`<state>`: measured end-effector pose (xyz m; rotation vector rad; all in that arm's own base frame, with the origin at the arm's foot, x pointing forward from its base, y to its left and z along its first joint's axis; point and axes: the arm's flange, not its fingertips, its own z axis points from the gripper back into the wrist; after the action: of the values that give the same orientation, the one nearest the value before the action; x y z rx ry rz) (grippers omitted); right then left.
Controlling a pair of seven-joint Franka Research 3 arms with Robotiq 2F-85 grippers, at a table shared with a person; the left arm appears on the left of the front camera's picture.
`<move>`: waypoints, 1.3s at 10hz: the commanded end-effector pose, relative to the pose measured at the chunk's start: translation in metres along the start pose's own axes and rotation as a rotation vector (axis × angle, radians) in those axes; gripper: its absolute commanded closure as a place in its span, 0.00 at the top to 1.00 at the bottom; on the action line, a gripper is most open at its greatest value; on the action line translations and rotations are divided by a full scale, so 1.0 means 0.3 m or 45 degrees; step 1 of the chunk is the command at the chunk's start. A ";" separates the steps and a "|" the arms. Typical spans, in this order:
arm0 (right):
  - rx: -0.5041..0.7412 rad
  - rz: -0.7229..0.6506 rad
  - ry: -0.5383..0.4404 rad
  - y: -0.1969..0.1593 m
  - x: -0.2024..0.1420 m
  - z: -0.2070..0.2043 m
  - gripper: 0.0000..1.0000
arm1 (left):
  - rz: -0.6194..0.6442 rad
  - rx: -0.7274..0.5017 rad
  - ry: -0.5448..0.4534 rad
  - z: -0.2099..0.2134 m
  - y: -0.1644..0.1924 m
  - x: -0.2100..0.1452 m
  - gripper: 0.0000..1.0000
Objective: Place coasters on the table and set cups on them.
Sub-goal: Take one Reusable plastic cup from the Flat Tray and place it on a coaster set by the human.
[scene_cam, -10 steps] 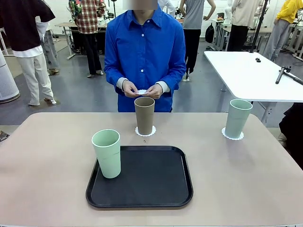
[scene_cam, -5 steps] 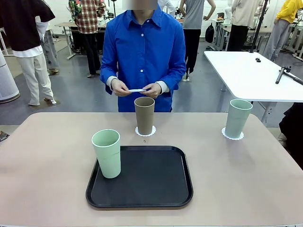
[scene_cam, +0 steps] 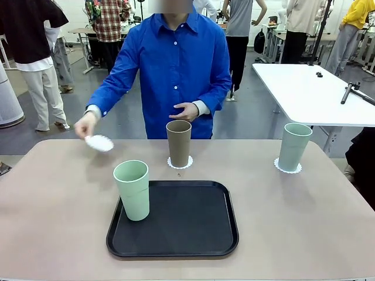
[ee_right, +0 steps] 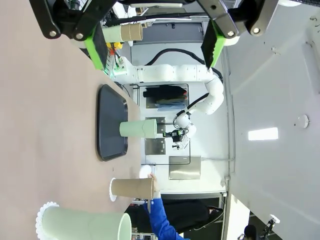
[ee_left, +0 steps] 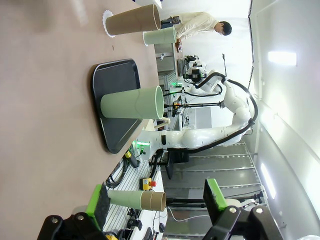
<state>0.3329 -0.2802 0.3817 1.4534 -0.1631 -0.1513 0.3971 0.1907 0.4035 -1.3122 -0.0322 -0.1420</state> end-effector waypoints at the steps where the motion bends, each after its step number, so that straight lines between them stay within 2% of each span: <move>1: -0.005 0.006 -0.006 0.002 0.000 0.003 1.00 | -0.008 -0.007 -0.006 0.001 -0.008 -0.001 1.00; 13: -0.005 0.006 -0.006 0.002 0.000 0.003 1.00 | -0.008 -0.007 -0.006 0.001 -0.008 -0.001 1.00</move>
<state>0.3330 -0.2802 0.3817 1.4534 -0.1630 -0.1512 0.3971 0.1907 0.4035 -1.3122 -0.0322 -0.1420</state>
